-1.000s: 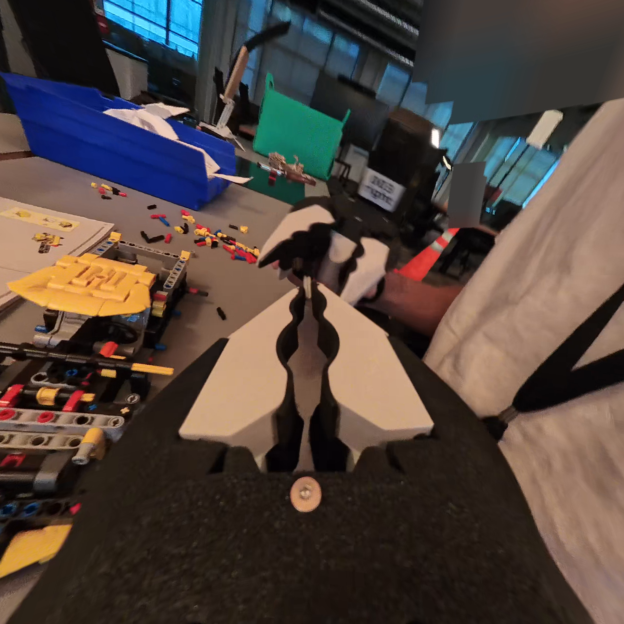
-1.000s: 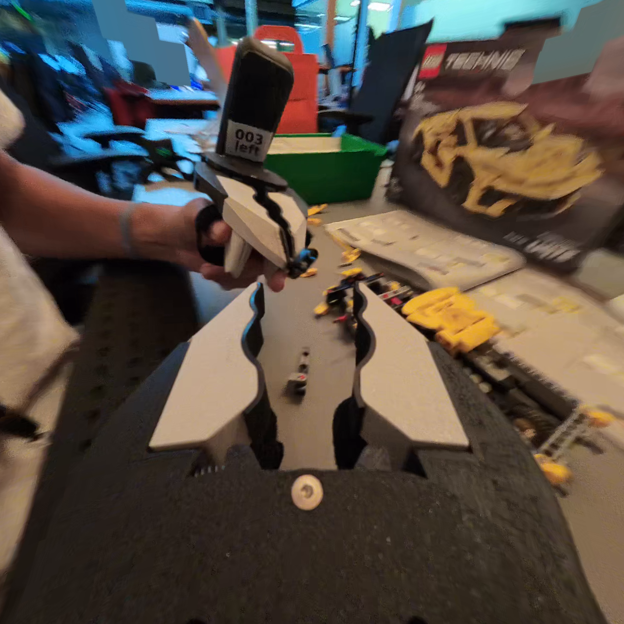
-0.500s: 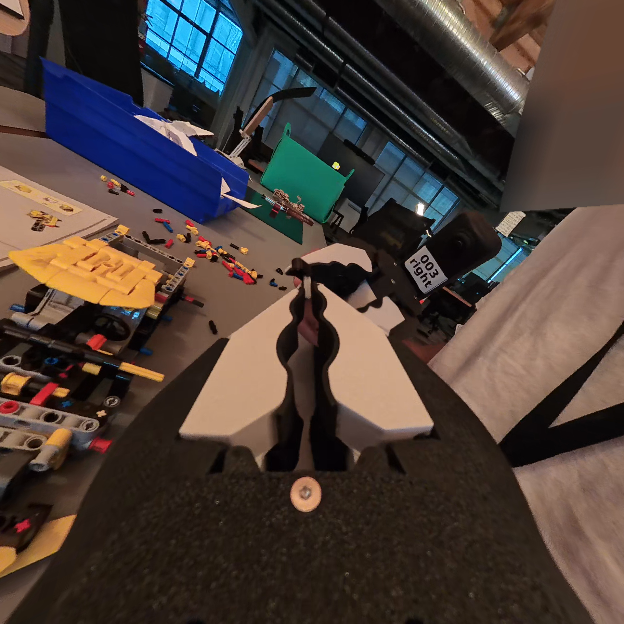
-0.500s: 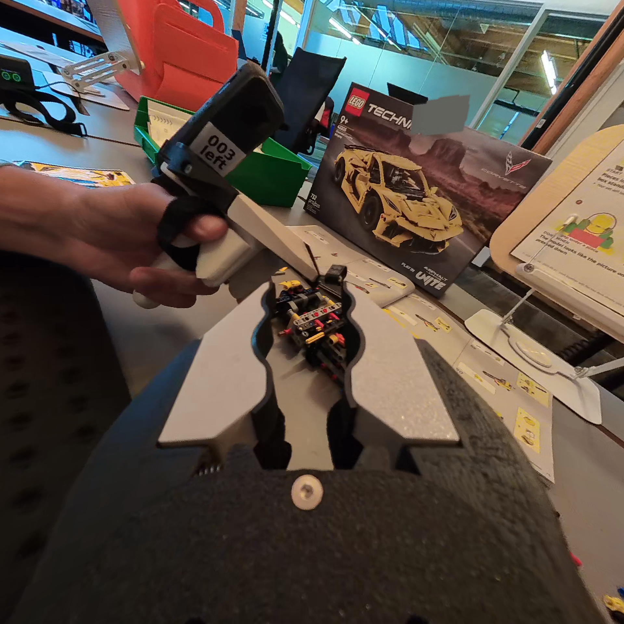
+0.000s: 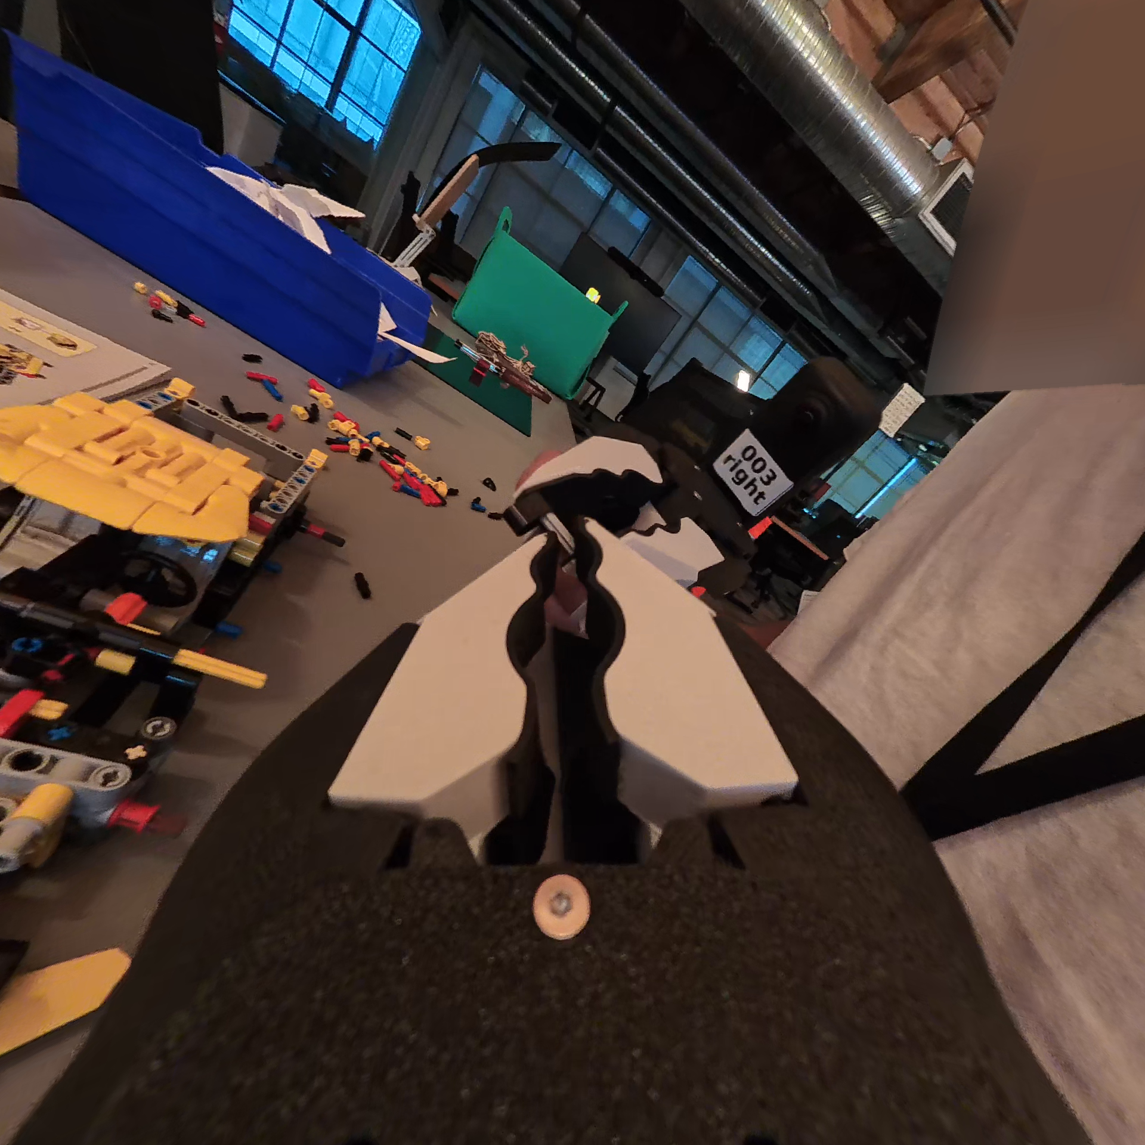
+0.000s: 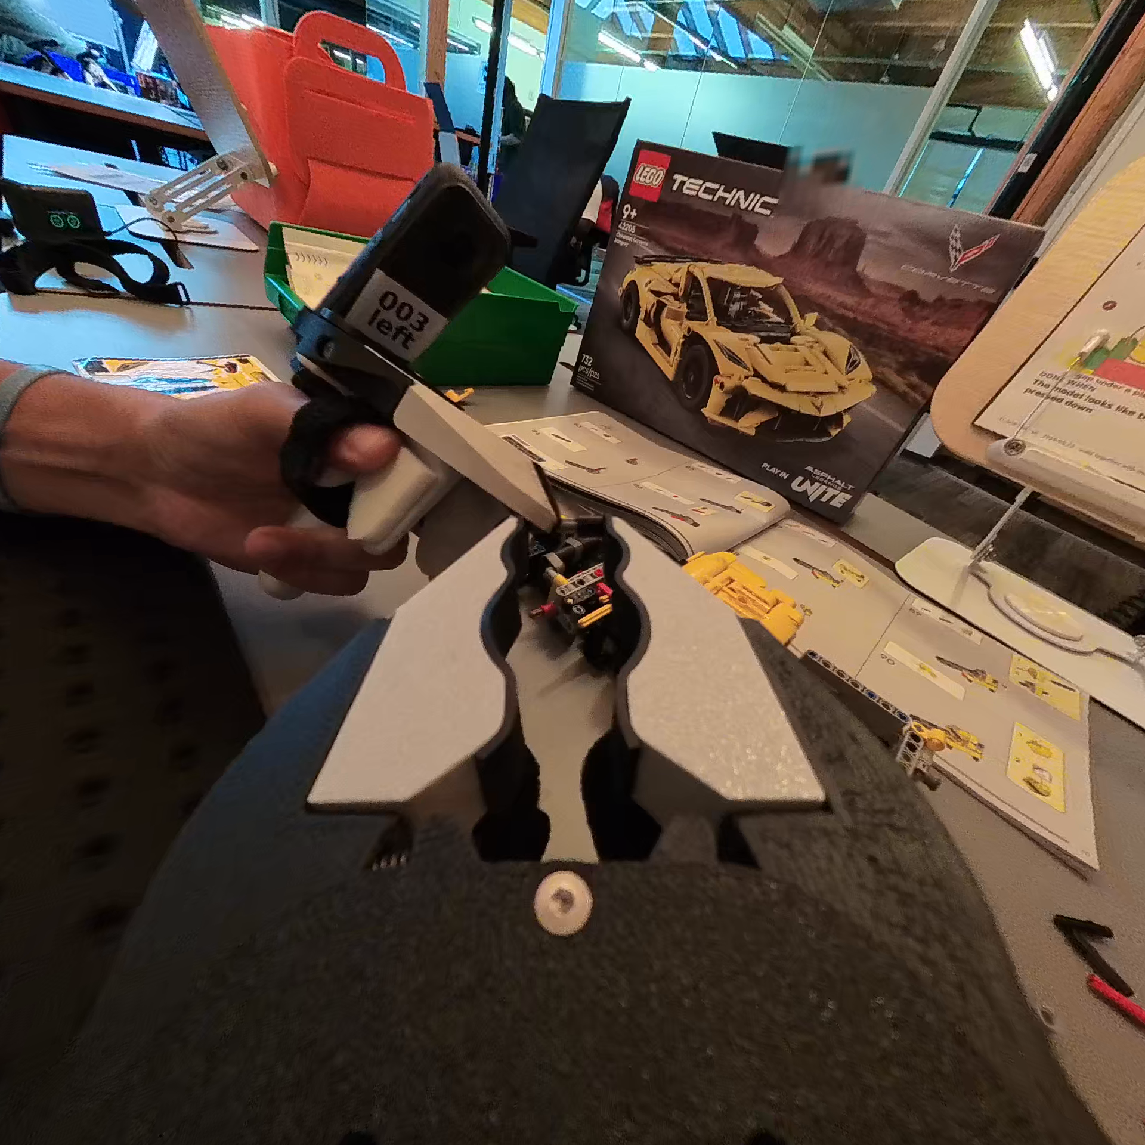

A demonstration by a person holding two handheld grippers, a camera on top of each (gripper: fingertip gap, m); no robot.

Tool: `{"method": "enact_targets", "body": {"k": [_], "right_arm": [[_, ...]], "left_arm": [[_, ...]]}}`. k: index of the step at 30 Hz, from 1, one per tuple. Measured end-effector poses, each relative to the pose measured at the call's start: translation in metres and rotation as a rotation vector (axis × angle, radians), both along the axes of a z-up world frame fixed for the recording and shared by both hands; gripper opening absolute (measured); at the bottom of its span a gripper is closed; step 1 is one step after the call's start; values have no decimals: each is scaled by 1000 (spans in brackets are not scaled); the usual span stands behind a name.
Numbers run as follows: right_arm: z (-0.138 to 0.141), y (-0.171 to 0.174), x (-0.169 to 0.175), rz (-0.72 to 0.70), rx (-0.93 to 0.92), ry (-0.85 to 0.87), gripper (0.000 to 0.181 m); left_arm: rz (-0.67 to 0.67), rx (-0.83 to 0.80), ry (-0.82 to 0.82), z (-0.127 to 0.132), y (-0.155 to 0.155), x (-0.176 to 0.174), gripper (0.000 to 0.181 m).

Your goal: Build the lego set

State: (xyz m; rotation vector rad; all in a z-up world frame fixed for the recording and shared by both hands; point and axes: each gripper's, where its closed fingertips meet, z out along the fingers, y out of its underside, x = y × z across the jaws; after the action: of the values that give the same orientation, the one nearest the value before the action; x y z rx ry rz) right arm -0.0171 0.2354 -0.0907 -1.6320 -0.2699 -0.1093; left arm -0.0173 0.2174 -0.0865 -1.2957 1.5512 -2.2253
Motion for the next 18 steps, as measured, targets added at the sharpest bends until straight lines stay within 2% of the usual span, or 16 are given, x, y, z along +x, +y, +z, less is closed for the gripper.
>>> {"method": "enact_targets", "body": {"k": [11, 18], "right_arm": [[-2, -3, -9, 84, -23, 85, 23], [-4, -1, -3, 17, -23, -45, 22]], "left_arm": [[-12, 68, -29, -1, -2, -4, 2], [8, 44, 4, -4, 0, 0, 4]]}}
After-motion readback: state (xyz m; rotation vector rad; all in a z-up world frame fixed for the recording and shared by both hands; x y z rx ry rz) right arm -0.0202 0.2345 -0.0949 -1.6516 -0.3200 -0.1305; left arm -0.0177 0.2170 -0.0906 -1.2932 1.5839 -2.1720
